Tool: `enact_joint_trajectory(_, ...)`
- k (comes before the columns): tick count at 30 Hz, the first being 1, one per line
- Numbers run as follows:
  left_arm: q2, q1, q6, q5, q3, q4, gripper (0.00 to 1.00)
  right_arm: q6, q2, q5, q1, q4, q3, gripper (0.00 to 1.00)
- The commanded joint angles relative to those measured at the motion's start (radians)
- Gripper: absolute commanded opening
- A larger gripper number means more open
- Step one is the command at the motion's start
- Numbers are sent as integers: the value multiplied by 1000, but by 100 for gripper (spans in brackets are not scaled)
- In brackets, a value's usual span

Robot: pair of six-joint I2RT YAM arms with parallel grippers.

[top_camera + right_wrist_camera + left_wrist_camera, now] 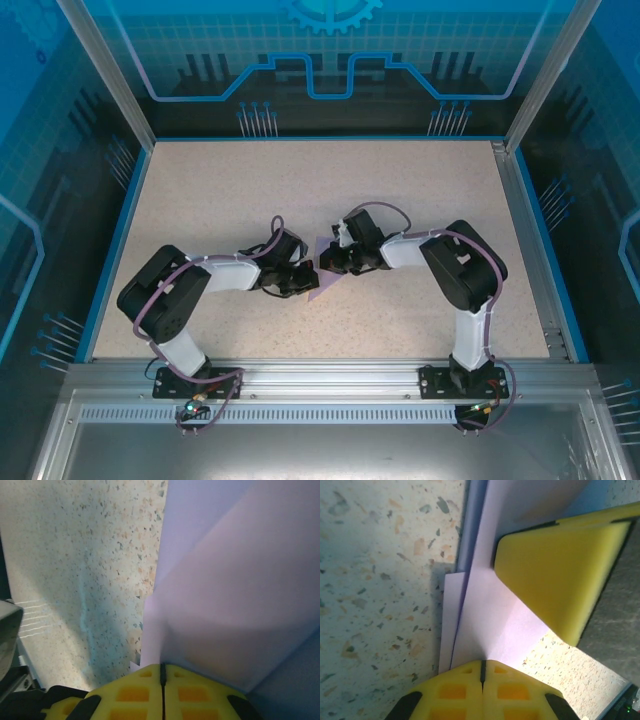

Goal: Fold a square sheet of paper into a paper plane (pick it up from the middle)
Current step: Fourth fold the wing at the center of the table.

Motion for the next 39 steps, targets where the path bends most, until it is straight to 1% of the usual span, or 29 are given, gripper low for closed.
enact_joint_trajectory(1,38,-2,40,-100,-67,-185,0,0,50,57,-42,32,-2,7)
enact_joint_trajectory(5,37,1,59,-112,-84,-193,0,-1,46,79,-67,12,13,8)
enact_joint_trajectory(11,40,0,72,-121,-106,-200,0,-40,58,95,-110,-44,79,9)
enact_joint_trajectory(19,37,1,75,-120,-118,-198,0,-67,97,85,-196,-83,159,10)
enact_joint_trajectory(24,34,2,76,-116,-115,-192,0,-73,107,49,-230,-93,201,11)
enact_joint_trajectory(29,32,1,80,-110,-106,-196,0,-92,12,19,-227,-136,229,13)
enact_joint_trajectory(31,29,1,79,-108,-102,-199,0,-100,-35,1,-213,-135,220,13)
enact_joint_trajectory(33,29,0,79,-109,-99,-201,0,-103,-73,13,-190,-137,196,13)
enact_joint_trajectory(36,28,1,77,-107,-97,-200,0,-75,-96,-22,-153,-83,139,10)
enact_joint_trajectory(39,31,1,79,-105,-89,-203,0,-42,-99,-11,-105,-41,85,7)
